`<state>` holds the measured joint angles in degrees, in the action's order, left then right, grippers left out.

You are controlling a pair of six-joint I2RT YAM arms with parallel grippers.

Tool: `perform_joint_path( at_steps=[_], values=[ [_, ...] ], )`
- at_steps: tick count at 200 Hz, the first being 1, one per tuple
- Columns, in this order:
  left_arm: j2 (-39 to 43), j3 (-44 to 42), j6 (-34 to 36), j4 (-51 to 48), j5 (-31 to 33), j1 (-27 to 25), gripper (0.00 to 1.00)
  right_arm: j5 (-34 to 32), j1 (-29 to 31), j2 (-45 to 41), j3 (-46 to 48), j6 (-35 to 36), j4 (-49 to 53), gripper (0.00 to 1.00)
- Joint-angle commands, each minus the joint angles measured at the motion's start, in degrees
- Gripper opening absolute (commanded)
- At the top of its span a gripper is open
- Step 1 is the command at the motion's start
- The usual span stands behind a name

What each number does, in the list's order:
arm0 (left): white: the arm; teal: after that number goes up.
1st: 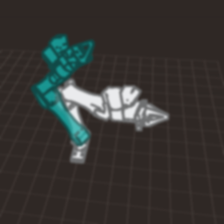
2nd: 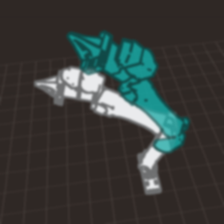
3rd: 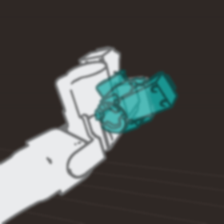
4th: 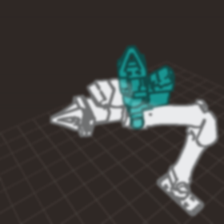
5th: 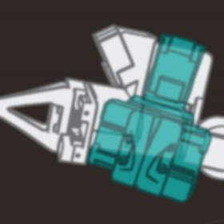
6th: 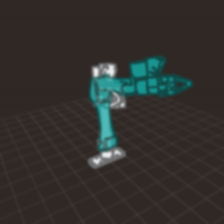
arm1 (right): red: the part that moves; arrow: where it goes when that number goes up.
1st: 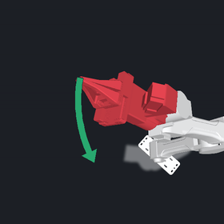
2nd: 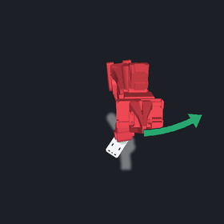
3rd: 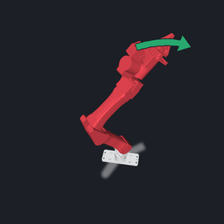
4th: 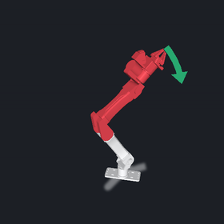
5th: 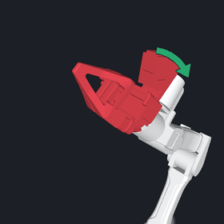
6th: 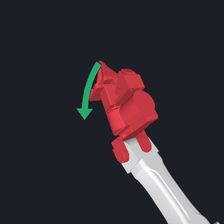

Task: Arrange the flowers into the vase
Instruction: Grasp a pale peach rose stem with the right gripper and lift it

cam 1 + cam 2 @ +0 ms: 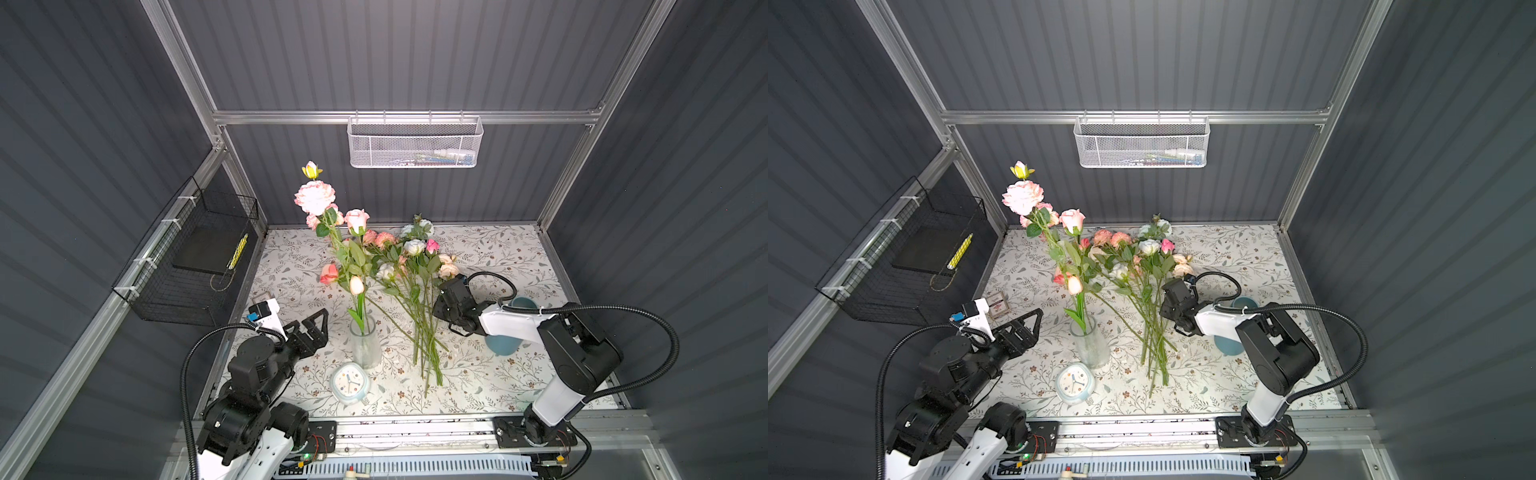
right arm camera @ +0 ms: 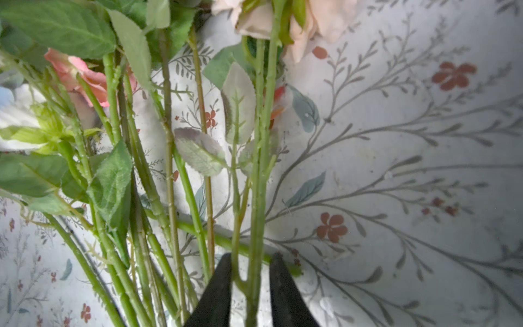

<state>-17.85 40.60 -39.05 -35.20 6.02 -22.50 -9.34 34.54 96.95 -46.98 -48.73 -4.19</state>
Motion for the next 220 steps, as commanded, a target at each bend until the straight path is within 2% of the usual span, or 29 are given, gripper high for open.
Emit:
perform_joint_path(
  at_steps=[1,17,37,79,101,131,156,181,220],
  values=[
    [0.38,0.82,1.08,-0.92,0.23,0.09,1.00,-0.47,-0.13,-0.79,-0.54,0.64,0.25,0.15],
    [0.05,0.87,1.09,-0.59,0.02,0.09,1.00,-1.39,-0.09,-3.21,0.19,2.02,0.01,0.06],
    [-0.44,1.36,1.05,-0.23,-0.19,0.09,1.00,-2.67,0.08,-7.38,1.26,4.17,0.05,0.00],
    [-1.71,3.32,1.29,0.32,-0.60,0.09,1.00,-2.97,0.75,-19.66,4.39,8.45,0.44,0.00],
    [-2.75,4.78,1.68,0.42,-0.84,0.09,1.00,-1.11,1.89,-26.79,3.99,13.13,0.61,0.00],
    [-3.46,5.80,2.22,0.65,-0.77,0.09,1.00,-1.70,7.26,-35.31,-1.61,21.91,1.50,0.00],
    [-3.36,5.99,2.21,0.72,-0.44,0.09,1.00,-2.87,14.60,-36.53,-8.91,28.57,-0.09,0.00],
    [-3.62,6.46,1.91,0.92,-0.31,0.09,1.00,-4.68,21.93,-33.80,-15.02,34.85,-8.45,0.00],
    [-3.78,7.34,1.69,-0.08,-0.50,0.09,1.00,-3.65,29.16,-26.47,-18.05,45.94,-33.76,0.00]
  ],
)
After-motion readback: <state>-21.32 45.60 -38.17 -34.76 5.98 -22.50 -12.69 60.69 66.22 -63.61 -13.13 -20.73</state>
